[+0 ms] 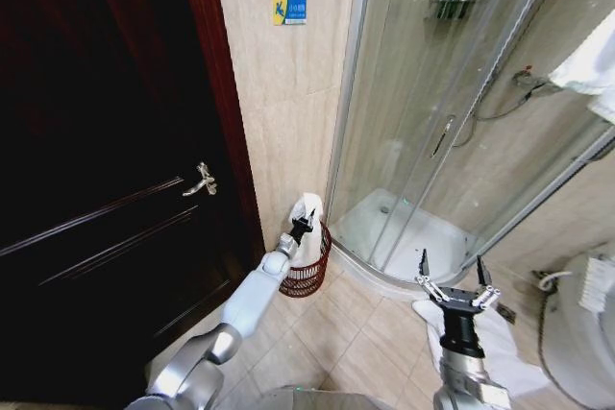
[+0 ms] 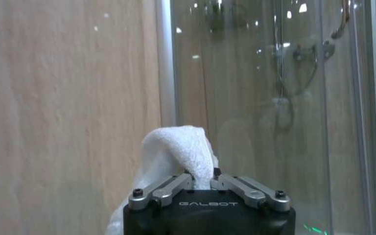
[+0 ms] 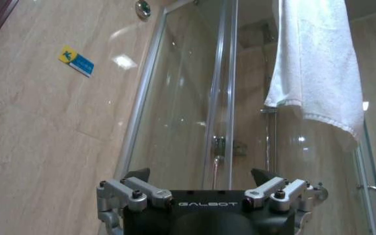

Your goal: Discard the used towel into the hamper.

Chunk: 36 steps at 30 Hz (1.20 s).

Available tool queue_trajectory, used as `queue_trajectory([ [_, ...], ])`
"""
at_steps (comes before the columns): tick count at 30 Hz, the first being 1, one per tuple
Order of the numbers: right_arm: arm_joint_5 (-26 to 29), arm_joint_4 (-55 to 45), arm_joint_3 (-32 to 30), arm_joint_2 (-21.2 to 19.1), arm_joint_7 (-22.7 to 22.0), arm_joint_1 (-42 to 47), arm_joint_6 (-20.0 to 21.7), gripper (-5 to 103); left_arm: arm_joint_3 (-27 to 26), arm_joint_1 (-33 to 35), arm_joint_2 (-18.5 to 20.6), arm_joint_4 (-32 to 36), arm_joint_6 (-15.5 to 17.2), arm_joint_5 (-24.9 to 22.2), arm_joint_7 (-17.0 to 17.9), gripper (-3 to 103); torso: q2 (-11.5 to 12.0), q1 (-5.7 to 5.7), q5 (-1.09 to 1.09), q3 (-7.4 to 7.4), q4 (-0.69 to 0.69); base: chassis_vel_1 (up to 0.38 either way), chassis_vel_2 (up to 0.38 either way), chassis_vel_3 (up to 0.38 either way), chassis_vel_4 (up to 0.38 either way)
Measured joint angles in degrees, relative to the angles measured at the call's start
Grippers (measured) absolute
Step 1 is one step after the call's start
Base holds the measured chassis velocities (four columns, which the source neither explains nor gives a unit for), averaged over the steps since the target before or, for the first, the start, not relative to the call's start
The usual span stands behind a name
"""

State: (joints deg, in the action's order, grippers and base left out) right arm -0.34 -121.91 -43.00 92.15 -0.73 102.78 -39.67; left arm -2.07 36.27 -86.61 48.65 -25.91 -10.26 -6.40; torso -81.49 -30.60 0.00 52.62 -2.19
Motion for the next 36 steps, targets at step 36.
queue_trajectory([
  [36, 3.2, -0.8, -0.3, 0.0, 0.0, 0.0, -1.0, 100, 2.4, -5.5, -3.2, -15.7, -0.2, 5.1, 1.5, 4, 0.0, 0.0, 0.0, 0.0, -0.01, 0.0, 0.0, 0.0, 0.0],
])
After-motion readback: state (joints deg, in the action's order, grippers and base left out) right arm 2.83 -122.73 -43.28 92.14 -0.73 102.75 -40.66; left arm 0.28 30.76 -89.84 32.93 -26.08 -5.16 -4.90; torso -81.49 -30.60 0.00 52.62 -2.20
